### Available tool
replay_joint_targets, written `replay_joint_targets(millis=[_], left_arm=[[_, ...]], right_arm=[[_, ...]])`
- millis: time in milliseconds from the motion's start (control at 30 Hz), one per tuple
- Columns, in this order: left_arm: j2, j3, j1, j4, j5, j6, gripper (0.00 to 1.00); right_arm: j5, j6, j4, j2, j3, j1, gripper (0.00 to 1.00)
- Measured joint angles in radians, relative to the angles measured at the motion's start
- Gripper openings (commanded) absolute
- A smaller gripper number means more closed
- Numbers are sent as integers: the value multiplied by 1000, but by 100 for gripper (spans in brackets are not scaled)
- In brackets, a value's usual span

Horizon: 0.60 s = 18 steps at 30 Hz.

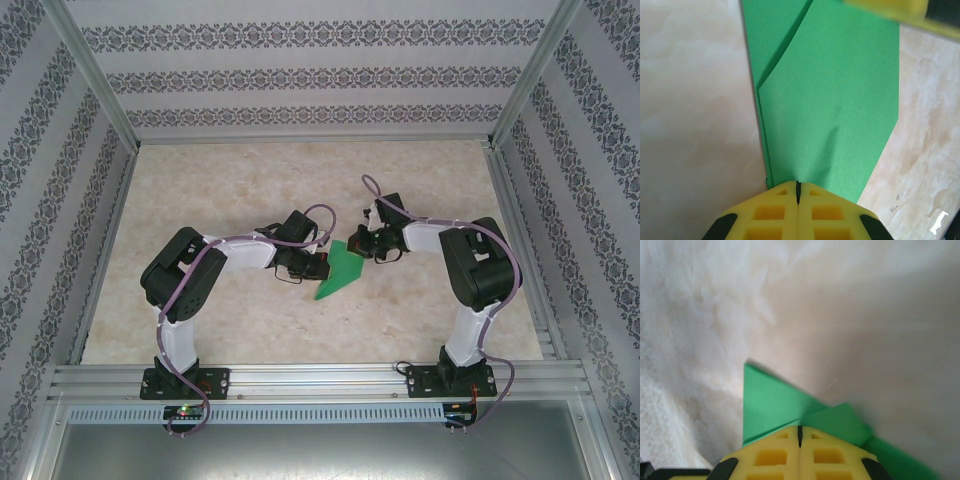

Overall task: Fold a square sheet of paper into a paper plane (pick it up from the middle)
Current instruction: Fourth fold the wing at the center of the table.

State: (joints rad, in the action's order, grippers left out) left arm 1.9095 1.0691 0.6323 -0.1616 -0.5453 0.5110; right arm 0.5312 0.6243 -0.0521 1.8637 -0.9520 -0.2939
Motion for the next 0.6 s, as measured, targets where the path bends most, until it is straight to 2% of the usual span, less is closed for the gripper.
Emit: replay_joint_targets(millis=[133, 333, 467, 600], left_arm=[[1, -1, -2, -3, -3, 0, 0], [1, -1, -4, -5, -11, 0, 0], [1, -1, -5, -7, -12, 0, 0], [1, -1, -5, -7, -14, 0, 0]], right_arm=[[-55, -1, 4, -2, -10, 75, 0], [-96, -3, 21, -80, 15, 100, 0], [-78, -2, 54, -160, 62, 62, 0], [-56, 2, 66, -161, 79, -25, 0]])
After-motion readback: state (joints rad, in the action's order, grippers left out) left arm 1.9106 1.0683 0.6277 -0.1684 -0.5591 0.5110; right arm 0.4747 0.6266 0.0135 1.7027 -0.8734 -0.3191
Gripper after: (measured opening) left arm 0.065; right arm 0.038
